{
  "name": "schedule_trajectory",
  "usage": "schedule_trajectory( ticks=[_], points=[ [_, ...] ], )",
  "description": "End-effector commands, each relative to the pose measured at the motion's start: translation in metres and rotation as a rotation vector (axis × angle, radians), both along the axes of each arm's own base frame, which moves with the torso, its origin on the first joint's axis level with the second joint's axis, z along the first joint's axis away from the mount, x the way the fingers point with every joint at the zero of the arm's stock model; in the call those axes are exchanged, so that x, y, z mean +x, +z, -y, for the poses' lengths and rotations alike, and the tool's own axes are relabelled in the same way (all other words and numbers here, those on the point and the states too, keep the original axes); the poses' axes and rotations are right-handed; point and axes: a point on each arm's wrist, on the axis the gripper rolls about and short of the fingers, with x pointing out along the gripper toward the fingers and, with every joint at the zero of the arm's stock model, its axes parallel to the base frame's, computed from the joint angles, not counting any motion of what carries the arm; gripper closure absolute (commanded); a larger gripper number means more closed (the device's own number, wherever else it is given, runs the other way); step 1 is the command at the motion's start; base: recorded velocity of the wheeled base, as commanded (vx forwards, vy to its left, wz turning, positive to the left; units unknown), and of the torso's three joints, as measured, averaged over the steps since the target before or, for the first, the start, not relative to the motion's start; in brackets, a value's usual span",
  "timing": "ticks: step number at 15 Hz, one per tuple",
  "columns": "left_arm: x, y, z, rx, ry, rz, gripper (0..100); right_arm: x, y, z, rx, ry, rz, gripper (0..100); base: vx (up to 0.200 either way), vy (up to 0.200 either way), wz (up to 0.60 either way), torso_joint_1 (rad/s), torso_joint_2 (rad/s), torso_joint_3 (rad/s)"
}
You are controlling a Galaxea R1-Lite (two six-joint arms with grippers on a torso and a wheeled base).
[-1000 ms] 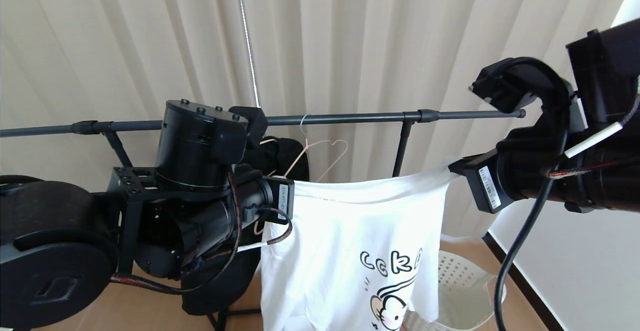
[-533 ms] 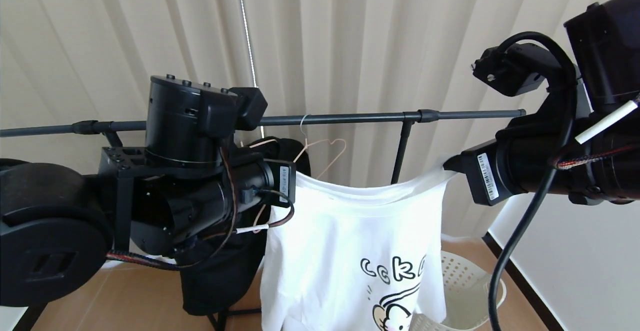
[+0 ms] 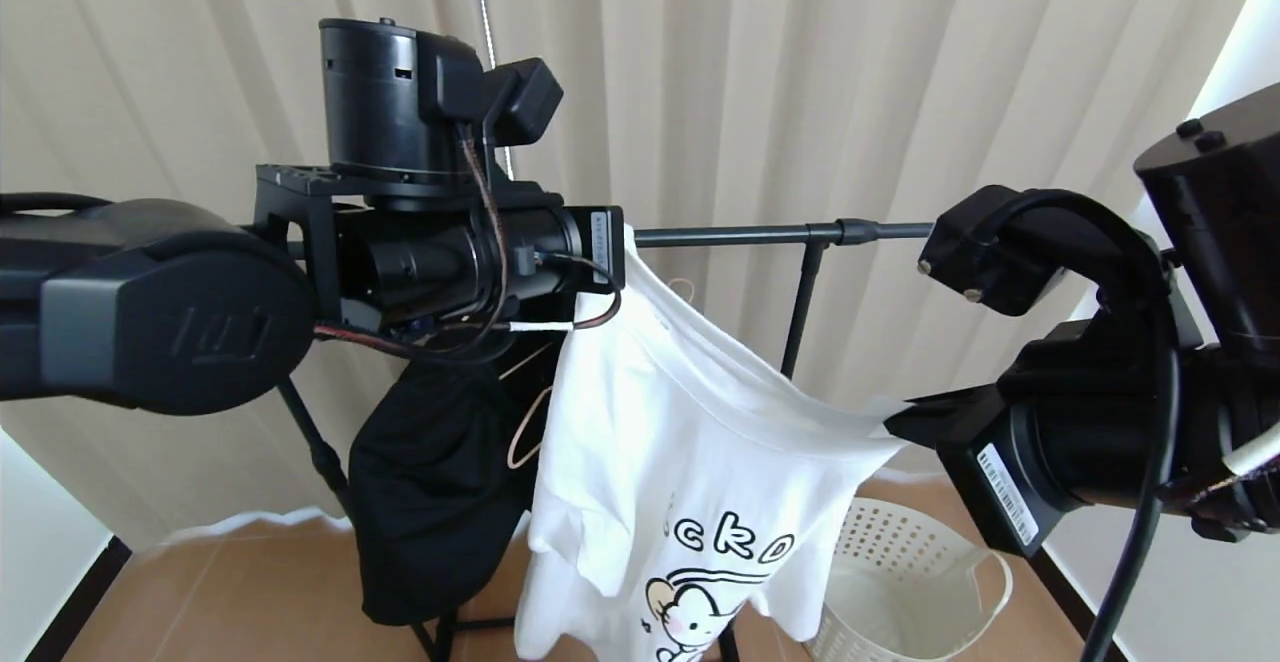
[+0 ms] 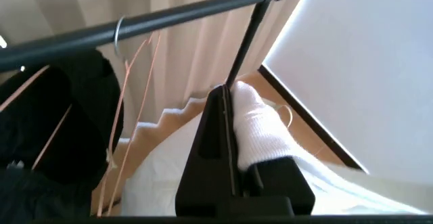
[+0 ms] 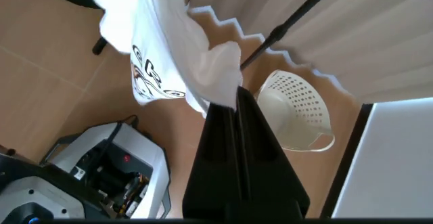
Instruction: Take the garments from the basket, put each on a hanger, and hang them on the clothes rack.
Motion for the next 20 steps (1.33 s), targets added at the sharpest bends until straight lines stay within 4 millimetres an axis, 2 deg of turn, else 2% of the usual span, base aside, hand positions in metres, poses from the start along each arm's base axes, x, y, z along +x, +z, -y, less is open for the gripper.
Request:
schedule_trajectory(
  ticks=[1,2,3,5,6,8,10,12,14,17,20],
  points=[
    [0.028,-0.005,0.015,-0.002,-0.036,0.015,100,-0.012,-0.002,-0.018,0.011,0.078,-0.011,100,0.0,0.0,0.0,0.0,0.0,0.0],
    [0.029,-0.004,0.015,-0.002,-0.037,0.017,100,-0.012,-0.002,-0.019,0.011,0.078,-0.012,100,0.0,0.0,0.0,0.0,0.0,0.0],
    [0.04,-0.003,0.022,-0.013,-0.103,0.034,100,-0.017,-0.006,-0.049,0.071,0.087,-0.057,100,0.0,0.0,0.0,0.0,0.0,0.0],
    [0.043,0.001,0.026,-0.041,-0.188,0.046,100,-0.017,-0.01,-0.077,0.118,0.08,-0.095,100,0.0,0.0,0.0,0.0,0.0,0.0],
    [0.043,0.002,0.026,-0.046,-0.205,0.047,100,-0.016,-0.011,-0.082,0.127,0.075,-0.103,100,0.0,0.0,0.0,0.0,0.0,0.0],
    [0.043,0.006,0.029,-0.075,-0.312,0.048,100,-0.01,-0.018,-0.117,0.219,0.028,-0.128,100,0.0,0.0,0.0,0.0,0.0,0.0],
    [0.045,0.008,0.031,-0.085,-0.337,0.054,100,-0.004,-0.022,-0.132,0.302,-0.014,-0.14,100,0.0,0.0,0.0,0.0,0.0,0.0],
    [0.045,0.01,0.031,-0.087,-0.337,0.059,100,-0.003,-0.022,-0.132,0.337,-0.06,-0.13,100,0.0,0.0,0.0,0.0,0.0,0.0],
    [0.045,0.008,0.03,-0.083,-0.329,0.051,100,-0.004,-0.022,-0.121,0.32,-0.097,-0.109,100,0.0,0.0,0.0,0.0,0.0,0.0],
    [0.048,0.008,0.019,-0.071,-0.273,0.036,100,-0.007,-0.017,-0.093,0.302,-0.116,-0.091,100,0.0,0.0,0.0,0.0,0.0,0.0],
    [0.038,0.014,-0.004,-0.002,-0.143,-0.041,100,-0.005,-0.01,-0.047,0.247,-0.16,-0.019,100,0.0,0.0,0.0,0.0,0.0,0.0]
  ],
)
